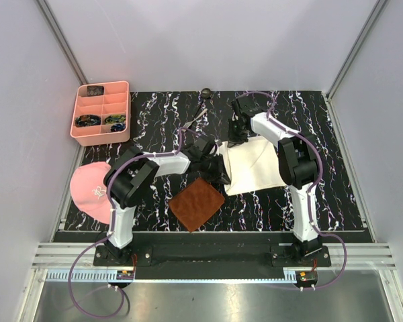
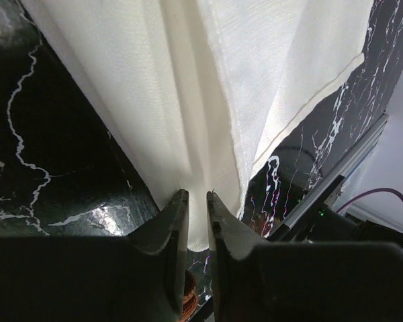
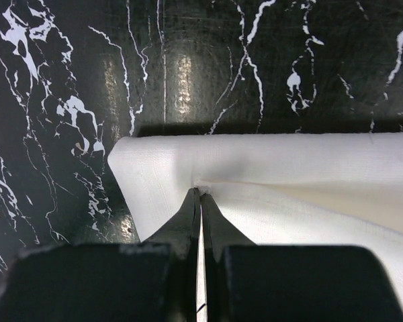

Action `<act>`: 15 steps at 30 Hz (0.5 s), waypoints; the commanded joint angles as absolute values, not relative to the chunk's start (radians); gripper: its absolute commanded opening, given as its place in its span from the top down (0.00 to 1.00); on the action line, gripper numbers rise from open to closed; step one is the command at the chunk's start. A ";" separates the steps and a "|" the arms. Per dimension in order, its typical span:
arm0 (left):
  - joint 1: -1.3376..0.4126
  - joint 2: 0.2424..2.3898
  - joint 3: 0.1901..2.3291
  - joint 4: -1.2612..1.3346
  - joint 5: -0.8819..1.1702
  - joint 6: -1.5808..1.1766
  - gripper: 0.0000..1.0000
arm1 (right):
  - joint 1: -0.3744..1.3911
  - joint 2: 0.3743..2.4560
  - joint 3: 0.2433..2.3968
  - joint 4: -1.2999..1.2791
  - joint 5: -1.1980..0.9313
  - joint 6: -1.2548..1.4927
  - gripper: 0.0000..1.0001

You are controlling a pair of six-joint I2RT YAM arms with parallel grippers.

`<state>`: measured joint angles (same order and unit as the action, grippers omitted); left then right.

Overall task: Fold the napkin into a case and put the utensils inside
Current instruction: Fold the top corner of the square-folded napkin at the center of the board.

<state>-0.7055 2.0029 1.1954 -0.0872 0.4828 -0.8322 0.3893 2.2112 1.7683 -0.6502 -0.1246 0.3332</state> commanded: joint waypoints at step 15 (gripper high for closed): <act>-0.733 1.971 1.183 -0.034 0.488 -0.838 0.83 | 0.399 2.241 1.838 -0.592 -0.225 0.310 1.00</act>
